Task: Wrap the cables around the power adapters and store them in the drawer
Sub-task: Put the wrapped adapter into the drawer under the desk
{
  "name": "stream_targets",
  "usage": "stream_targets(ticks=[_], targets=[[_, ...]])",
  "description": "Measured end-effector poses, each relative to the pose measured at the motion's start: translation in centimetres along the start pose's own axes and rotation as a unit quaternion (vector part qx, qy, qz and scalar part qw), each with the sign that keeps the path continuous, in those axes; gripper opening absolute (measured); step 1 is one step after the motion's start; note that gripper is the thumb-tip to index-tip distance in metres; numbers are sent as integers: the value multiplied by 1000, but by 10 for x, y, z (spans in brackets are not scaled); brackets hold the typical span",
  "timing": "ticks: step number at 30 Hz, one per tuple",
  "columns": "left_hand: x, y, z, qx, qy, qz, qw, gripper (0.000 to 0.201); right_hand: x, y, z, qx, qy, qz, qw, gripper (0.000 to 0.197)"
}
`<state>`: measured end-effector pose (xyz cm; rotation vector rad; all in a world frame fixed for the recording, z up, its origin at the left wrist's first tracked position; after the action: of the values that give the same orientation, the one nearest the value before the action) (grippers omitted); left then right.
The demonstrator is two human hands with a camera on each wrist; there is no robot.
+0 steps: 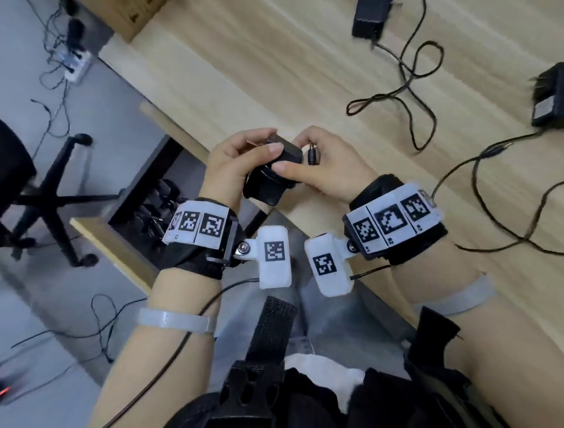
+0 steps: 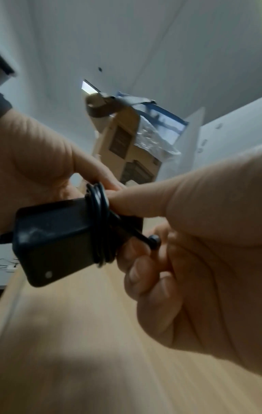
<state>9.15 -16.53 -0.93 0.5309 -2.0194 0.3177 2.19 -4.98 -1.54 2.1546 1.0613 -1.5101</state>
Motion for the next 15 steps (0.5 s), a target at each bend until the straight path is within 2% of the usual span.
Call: stream_targets(ticks=[4, 9, 12, 15], targets=[[-19, -68, -7, 57, -2, -20, 998, 20, -9, 67, 19, -60, -3, -36, 998, 29], [-67, -149, -11, 101, -45, -26, 993, 21, 9, 161, 38, -129, 32, -66, 989, 28], [-103, -194, -13, 129, -68, -19, 989, 23, 39, 214, 50, -153, 84, -67, 982, 26], [-142, -236, -13, 186, -98, 6, 978, 36, 87, 250, 64, -149, 147, -106, 972, 30]])
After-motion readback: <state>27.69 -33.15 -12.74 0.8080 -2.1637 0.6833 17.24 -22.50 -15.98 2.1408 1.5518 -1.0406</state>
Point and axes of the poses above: each hand's wrist, its own z-axis towards the middle knuckle, its own y-axis out of the palm, x = y × z, the point moved 7 cm from there along z, towards the middle knuckle, and after that the axes turned 7 degrees about z, right-handed, at the moved point
